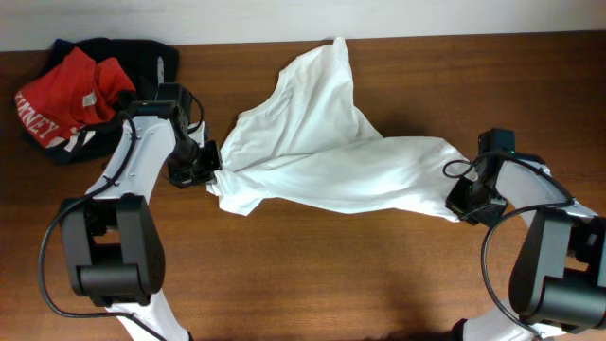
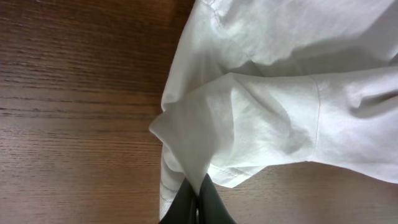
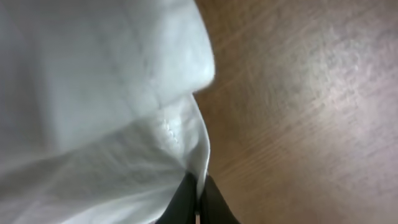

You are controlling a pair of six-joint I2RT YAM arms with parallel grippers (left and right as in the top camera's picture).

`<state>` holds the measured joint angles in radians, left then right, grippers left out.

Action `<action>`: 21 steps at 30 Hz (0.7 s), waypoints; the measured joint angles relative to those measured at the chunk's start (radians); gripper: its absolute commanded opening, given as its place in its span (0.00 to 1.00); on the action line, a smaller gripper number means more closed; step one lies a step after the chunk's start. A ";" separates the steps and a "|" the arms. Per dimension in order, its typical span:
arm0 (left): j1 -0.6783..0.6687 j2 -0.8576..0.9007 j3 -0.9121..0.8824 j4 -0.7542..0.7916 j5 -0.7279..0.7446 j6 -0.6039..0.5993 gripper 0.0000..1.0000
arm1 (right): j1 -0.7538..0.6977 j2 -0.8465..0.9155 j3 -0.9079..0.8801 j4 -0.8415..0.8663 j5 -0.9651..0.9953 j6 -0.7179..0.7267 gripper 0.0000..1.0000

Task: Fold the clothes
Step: 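Lift the T-shirt with both grippers and stretch it upward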

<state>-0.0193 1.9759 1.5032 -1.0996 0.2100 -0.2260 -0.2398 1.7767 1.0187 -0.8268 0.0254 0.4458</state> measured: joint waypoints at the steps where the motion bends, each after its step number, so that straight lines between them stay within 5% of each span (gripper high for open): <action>1: 0.000 0.000 0.010 -0.019 0.000 0.000 0.00 | 0.000 0.001 0.014 -0.031 0.001 0.000 0.04; 6: 0.000 -0.002 0.213 -0.136 0.000 0.001 0.00 | -0.014 0.000 0.243 -0.293 0.000 0.000 0.04; 13: 0.000 -0.029 0.681 -0.319 -0.028 0.002 0.00 | -0.023 -0.013 0.785 -0.728 -0.001 -0.002 0.04; 21: 0.000 -0.054 1.220 -0.563 -0.042 0.005 0.00 | -0.023 -0.060 1.301 -0.866 -0.262 -0.120 0.04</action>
<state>-0.0196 1.9221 2.7232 -1.6630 0.1680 -0.2211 -0.2623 1.7164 2.3199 -1.6924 -0.2371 0.3256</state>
